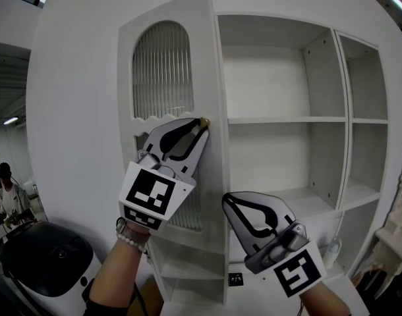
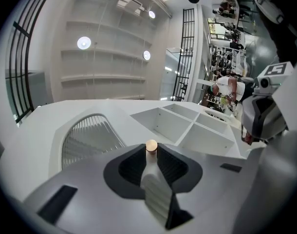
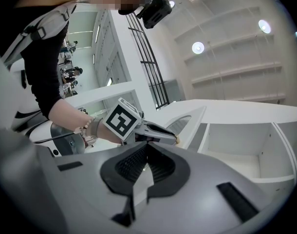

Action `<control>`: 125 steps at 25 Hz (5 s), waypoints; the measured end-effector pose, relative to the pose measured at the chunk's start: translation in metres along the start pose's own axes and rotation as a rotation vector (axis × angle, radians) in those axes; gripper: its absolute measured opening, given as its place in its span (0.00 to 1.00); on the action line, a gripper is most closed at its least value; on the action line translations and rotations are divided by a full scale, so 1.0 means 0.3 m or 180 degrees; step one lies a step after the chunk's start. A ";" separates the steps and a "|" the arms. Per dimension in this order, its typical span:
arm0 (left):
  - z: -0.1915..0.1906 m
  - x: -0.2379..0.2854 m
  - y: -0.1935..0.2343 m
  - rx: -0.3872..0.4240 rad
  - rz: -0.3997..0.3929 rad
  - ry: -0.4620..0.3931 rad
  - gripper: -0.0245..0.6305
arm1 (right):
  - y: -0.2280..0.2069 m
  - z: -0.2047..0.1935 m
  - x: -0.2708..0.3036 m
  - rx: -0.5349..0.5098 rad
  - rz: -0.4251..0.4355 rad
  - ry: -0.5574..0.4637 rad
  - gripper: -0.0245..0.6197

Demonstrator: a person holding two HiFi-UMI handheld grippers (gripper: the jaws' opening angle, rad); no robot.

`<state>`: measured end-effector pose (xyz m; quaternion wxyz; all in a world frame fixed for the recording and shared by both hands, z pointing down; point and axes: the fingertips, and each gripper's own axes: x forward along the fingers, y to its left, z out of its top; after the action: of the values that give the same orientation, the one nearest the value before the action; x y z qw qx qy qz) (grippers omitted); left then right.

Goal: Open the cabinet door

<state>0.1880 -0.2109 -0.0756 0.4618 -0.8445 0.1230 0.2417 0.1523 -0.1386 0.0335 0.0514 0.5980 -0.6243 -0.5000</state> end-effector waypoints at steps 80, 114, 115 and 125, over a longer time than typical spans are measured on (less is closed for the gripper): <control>0.151 -0.754 0.433 0.0277 0.1161 0.0323 0.10 | 0.462 0.109 0.223 0.1019 0.0947 -0.0973 0.04; 0.058 -0.941 0.461 0.0768 0.1537 0.0844 0.04 | 0.614 0.052 0.300 0.1338 0.1162 -0.1050 0.04; 0.050 -0.954 0.450 0.0775 0.1549 0.0866 0.04 | 0.622 0.046 0.294 0.1355 0.1169 -0.1027 0.04; -0.093 -1.119 0.298 0.0654 0.1663 0.1277 0.04 | 0.695 -0.023 0.239 0.1499 0.1189 -0.0838 0.04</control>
<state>-0.1287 -0.2878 0.0480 0.4335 -0.7643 0.4472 0.1672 -0.0081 -0.2445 0.1417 -0.0787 0.3989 -0.8229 -0.3968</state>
